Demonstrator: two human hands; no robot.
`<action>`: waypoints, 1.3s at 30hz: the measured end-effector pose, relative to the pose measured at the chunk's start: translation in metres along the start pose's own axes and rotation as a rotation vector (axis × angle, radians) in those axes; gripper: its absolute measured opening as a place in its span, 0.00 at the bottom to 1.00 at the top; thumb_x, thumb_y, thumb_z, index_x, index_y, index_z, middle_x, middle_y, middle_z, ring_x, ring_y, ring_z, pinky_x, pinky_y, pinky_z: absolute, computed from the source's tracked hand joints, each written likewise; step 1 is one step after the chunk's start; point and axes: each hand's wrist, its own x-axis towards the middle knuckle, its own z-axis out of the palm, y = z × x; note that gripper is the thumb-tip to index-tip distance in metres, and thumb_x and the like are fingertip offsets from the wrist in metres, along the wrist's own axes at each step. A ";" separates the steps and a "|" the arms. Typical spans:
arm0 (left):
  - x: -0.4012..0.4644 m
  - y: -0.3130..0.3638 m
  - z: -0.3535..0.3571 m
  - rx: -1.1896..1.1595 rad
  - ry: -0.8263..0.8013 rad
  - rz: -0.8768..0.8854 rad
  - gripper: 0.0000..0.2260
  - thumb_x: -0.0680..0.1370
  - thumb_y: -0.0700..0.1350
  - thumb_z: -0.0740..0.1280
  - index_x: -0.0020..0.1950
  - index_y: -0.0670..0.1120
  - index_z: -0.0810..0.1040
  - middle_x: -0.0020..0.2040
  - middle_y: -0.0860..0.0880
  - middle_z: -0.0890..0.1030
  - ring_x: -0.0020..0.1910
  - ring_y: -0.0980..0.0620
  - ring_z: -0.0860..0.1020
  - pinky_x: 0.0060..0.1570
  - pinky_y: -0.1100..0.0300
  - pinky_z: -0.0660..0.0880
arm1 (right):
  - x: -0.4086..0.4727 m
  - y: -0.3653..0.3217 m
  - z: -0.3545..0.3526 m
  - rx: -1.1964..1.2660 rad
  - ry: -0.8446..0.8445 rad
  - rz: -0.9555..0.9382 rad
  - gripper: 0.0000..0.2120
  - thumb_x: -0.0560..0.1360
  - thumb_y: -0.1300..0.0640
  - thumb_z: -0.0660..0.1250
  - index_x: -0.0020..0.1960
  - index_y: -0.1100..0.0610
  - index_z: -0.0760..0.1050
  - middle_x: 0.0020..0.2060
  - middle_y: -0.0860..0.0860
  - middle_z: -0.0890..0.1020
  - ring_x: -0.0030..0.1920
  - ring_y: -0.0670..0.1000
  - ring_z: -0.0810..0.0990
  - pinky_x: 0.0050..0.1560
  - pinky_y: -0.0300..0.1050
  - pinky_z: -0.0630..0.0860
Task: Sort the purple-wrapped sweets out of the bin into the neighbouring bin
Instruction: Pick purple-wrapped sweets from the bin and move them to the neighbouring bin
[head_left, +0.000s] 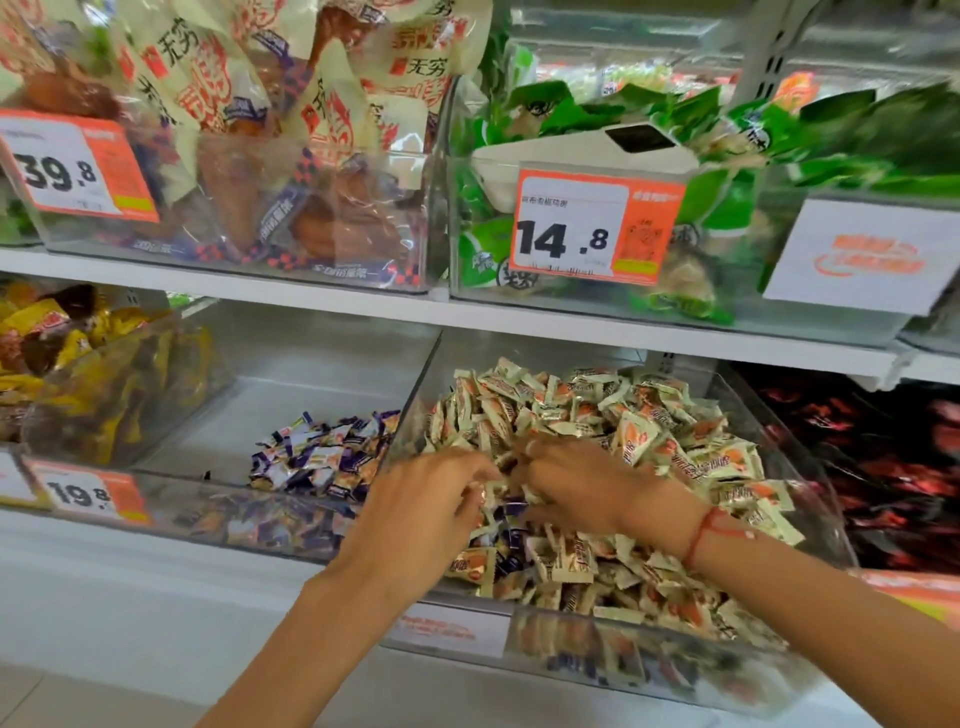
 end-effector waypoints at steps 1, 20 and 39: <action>0.003 0.000 0.002 0.000 -0.039 -0.035 0.12 0.78 0.44 0.66 0.58 0.58 0.79 0.54 0.61 0.81 0.43 0.63 0.79 0.53 0.65 0.75 | -0.007 0.003 -0.004 0.036 0.021 0.020 0.15 0.78 0.47 0.62 0.60 0.54 0.74 0.66 0.52 0.70 0.62 0.52 0.73 0.57 0.48 0.77; 0.046 -0.010 0.050 0.314 -0.528 -0.126 0.16 0.72 0.52 0.73 0.58 0.53 0.78 0.57 0.53 0.78 0.56 0.51 0.76 0.53 0.57 0.73 | -0.071 0.033 0.006 0.273 0.132 0.107 0.09 0.74 0.50 0.69 0.55 0.46 0.79 0.58 0.43 0.77 0.62 0.44 0.71 0.62 0.49 0.72; -0.010 -0.001 -0.018 -0.600 0.313 -0.214 0.07 0.72 0.51 0.68 0.49 0.60 0.80 0.44 0.62 0.82 0.44 0.65 0.80 0.44 0.75 0.73 | -0.015 -0.051 -0.042 1.530 0.510 0.253 0.08 0.71 0.58 0.73 0.48 0.58 0.82 0.39 0.51 0.86 0.41 0.46 0.83 0.45 0.34 0.78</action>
